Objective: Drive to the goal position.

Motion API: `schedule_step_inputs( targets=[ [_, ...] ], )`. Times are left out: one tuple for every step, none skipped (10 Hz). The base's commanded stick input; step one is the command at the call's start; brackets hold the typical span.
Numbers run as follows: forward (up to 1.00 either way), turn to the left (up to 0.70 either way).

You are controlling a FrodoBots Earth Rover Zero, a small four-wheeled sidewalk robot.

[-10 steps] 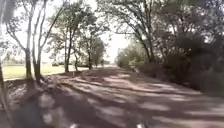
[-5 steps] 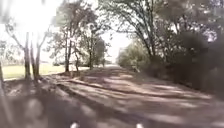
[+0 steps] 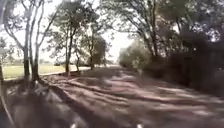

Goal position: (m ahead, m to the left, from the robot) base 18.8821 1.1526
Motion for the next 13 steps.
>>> schedule_step_inputs(
  targets=[
    [0.65, 0.0],
    [0.64, 0.0],
    [0.65, 0.0],
    [0.65, 0.0],
    [0.63, 0.0],
    [0.63, 0.0],
    [0.63, 0.0],
    [0.63, 0.0],
    [0.63, 0.0],
    [0.63, 0.0],
    [0.64, 0.0],
    [0.64, 0.0],
    [0.63, 0.0]
  ],
)
